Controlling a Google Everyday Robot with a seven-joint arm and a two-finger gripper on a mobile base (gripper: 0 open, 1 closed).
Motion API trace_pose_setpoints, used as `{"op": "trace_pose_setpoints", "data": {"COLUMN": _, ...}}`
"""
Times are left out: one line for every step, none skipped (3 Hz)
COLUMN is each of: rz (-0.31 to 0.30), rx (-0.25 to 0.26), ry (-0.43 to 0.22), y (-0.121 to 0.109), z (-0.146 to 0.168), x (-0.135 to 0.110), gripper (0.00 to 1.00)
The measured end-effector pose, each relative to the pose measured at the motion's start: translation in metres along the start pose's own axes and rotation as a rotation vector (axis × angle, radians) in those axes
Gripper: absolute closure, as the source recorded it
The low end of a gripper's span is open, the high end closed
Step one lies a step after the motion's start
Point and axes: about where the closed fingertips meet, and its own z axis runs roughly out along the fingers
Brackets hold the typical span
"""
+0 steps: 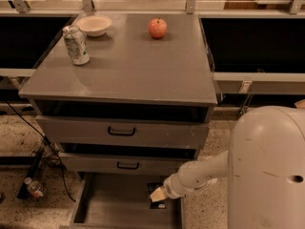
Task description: Place rxbar blueberry into bottom drawer
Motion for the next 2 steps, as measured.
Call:
{"op": "trace_pose_setpoints", "data": {"rz": 0.007, "rx": -0.008, "ry": 0.002, "y": 0.000, "z": 0.011, "x": 0.001, "gripper": 1.00}}
{"op": "trace_pose_setpoints", "data": {"rz": 0.040, "rx": -0.064, "ry": 0.015, "y": -0.007, "z": 0.059, "x": -0.001, "gripper": 1.00}}
